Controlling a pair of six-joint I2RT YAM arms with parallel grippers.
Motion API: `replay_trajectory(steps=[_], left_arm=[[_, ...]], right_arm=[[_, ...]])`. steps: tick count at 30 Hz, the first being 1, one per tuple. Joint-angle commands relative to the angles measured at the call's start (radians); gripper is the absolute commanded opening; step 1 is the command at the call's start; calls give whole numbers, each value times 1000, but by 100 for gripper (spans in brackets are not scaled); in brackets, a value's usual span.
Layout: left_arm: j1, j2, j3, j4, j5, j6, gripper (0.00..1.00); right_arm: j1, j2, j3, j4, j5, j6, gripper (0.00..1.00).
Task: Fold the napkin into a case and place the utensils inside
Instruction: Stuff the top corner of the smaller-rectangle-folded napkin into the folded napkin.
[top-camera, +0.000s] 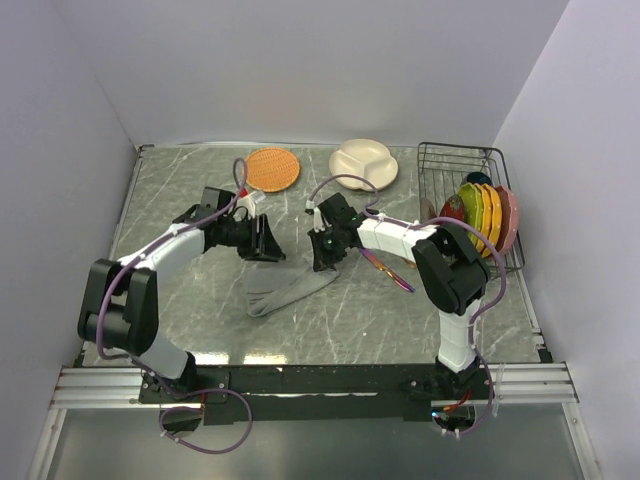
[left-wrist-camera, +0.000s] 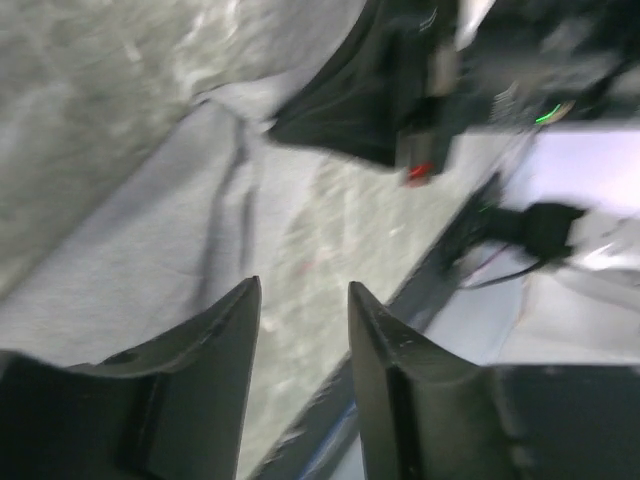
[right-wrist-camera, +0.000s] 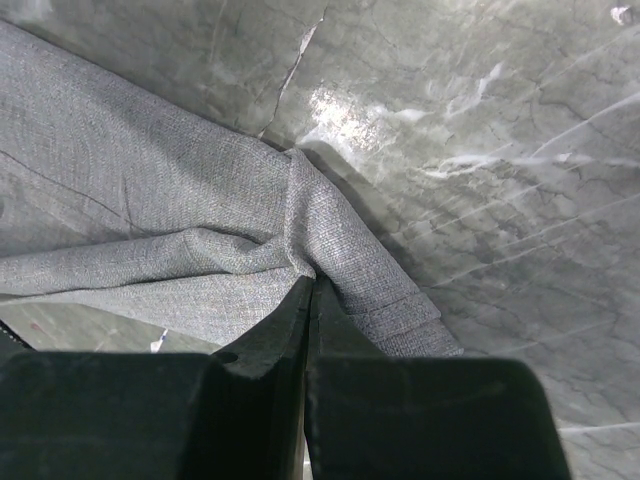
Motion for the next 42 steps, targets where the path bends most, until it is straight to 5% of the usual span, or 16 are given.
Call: replay_trajectory(steps=[1, 5, 22, 30, 42], left_arm=[[-1, 19, 80, -202, 30, 482, 51], [-52, 31, 94, -244, -45, 627, 53], [-236, 191, 85, -96, -217, 601, 51], [-235, 171, 156, -136, -211, 642, 6], [-224, 303, 313, -231, -263, 744, 1]], right_arm=[[11, 65, -91, -176, 10, 19, 0], [8, 82, -84, -176, -1, 19, 0], [-7, 96, -47, -192, -18, -1, 0], [-12, 60, -8, -205, -42, -27, 0], [-16, 33, 107, -279, -36, -61, 0]])
